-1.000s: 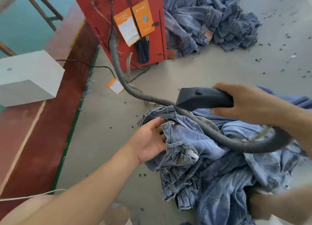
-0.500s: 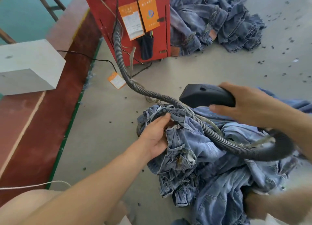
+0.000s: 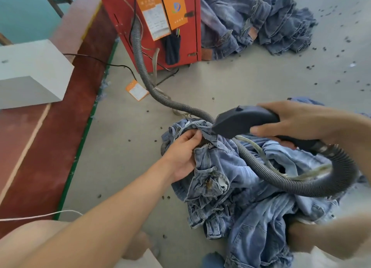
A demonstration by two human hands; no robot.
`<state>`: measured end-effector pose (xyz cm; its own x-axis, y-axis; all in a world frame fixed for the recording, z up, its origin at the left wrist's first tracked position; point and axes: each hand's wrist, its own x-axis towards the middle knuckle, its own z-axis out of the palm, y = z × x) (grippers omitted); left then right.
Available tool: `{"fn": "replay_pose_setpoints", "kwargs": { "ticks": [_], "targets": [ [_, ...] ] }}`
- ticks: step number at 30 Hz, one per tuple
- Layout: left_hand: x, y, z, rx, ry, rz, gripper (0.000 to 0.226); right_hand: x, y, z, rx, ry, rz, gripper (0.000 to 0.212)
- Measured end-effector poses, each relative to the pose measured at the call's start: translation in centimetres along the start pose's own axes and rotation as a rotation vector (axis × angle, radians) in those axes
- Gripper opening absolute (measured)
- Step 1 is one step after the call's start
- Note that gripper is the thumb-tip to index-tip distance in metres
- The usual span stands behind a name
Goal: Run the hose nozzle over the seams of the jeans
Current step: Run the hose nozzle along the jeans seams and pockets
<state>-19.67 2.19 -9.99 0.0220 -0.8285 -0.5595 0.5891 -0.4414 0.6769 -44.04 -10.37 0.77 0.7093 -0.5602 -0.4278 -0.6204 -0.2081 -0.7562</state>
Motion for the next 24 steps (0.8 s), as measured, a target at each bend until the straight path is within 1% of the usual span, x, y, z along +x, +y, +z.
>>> {"fn": "replay_pose_setpoints", "kwargs": {
  "ticks": [2,3,5,7,9,12,15,16,19,20,22,24],
  "targets": [
    [0.1,-0.3,0.0,0.035,-0.012,-0.009,0.019,0.4,-0.6,1.5,-0.027,-0.018,-0.011,0.014],
    [0.0,-0.5,0.1,0.032,-0.018,-0.020,0.019,0.9,-0.9,2.2,-0.044,0.011,-0.029,0.012],
    [-0.1,-0.7,0.2,0.014,-0.021,-0.034,0.020,1.6,-1.5,2.8,-0.079,0.150,-0.051,0.013],
    [-0.1,-0.6,0.2,-0.001,-0.021,-0.035,0.026,1.7,-1.7,2.3,-0.094,0.310,-0.030,0.017],
    [0.0,-0.2,0.2,-0.022,-0.037,-0.030,0.032,0.9,-1.3,1.3,-0.085,0.390,-0.008,0.018],
    [0.3,0.4,0.5,-0.032,-0.010,-0.019,0.033,-0.8,-1.0,0.6,-0.156,0.391,-0.038,0.017],
    [0.9,0.5,1.0,-0.044,0.129,-0.040,0.047,-1.8,-1.6,1.7,-0.296,0.361,-0.072,0.015],
    [0.9,0.6,1.2,-0.048,0.155,-0.045,0.047,-1.9,-1.7,2.2,-0.351,0.348,-0.067,0.017],
    [1.2,0.4,1.4,-0.011,0.187,-0.035,0.036,-1.8,-1.4,3.9,-0.448,0.306,-0.044,0.020],
    [1.1,0.4,1.5,0.013,0.192,-0.037,0.034,-1.7,-1.2,4.3,-0.474,0.289,-0.038,0.021],
    [0.9,0.2,1.5,0.006,0.145,-0.055,0.038,-1.0,-1.2,4.7,-0.456,0.283,-0.016,0.020],
    [0.6,0.0,1.6,-0.028,0.069,-0.088,0.042,0.1,-1.3,4.7,-0.402,0.336,0.030,0.019]
  ]
}}
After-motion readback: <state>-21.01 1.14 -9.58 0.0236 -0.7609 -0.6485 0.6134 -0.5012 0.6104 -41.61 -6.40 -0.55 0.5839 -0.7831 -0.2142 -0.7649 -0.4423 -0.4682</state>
